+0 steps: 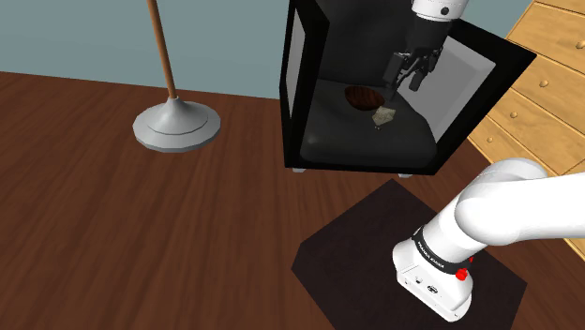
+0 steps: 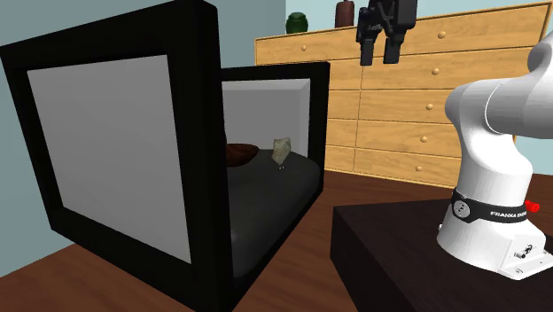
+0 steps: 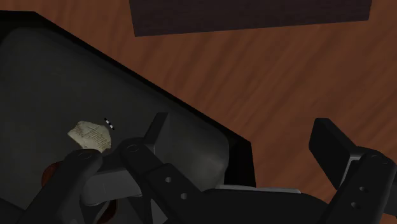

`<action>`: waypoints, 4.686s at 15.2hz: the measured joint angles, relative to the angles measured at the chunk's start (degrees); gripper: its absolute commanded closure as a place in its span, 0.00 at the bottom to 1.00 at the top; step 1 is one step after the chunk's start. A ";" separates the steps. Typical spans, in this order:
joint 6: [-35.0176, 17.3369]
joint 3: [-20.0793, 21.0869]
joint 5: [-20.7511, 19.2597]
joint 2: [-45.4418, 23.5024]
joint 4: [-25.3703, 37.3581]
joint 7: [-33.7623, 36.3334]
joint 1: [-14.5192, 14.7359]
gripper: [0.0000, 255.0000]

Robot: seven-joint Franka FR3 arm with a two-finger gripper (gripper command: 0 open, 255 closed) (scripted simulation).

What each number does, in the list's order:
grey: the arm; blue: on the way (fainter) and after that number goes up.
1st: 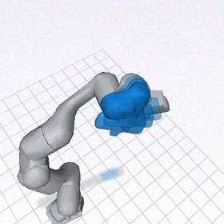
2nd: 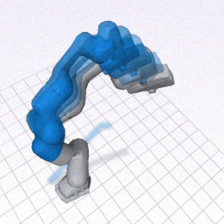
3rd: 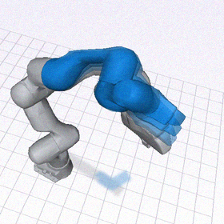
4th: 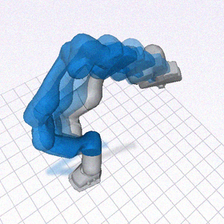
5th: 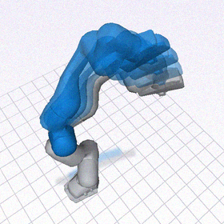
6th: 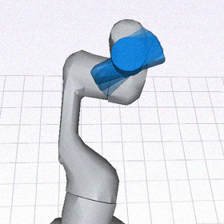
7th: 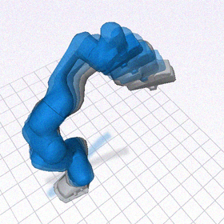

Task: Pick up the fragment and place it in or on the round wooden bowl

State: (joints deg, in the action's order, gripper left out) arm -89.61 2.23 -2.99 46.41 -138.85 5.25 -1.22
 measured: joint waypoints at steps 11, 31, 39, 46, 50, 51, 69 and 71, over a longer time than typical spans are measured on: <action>-13.10 -12.63 -5.82 -7.40 -3.37 -16.43 -1.46 0.00; -35.46 -35.03 7.86 -46.42 12.63 -58.07 1.60 0.00; -40.04 -34.89 10.69 -49.91 10.86 -60.29 1.52 0.00; -40.13 -34.89 10.75 -49.98 10.84 -60.35 1.51 1.00; -40.13 -34.89 10.75 -49.98 10.84 -60.35 1.51 1.00; -40.13 -34.89 10.75 -49.98 10.84 -60.35 1.51 1.00; -30.08 -34.82 5.98 -43.72 15.89 -56.47 1.79 1.00; -28.54 -34.67 5.49 -42.97 16.83 -55.91 1.86 1.00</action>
State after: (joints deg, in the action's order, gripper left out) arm -118.15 -32.43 2.49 3.44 -122.02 -50.66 0.64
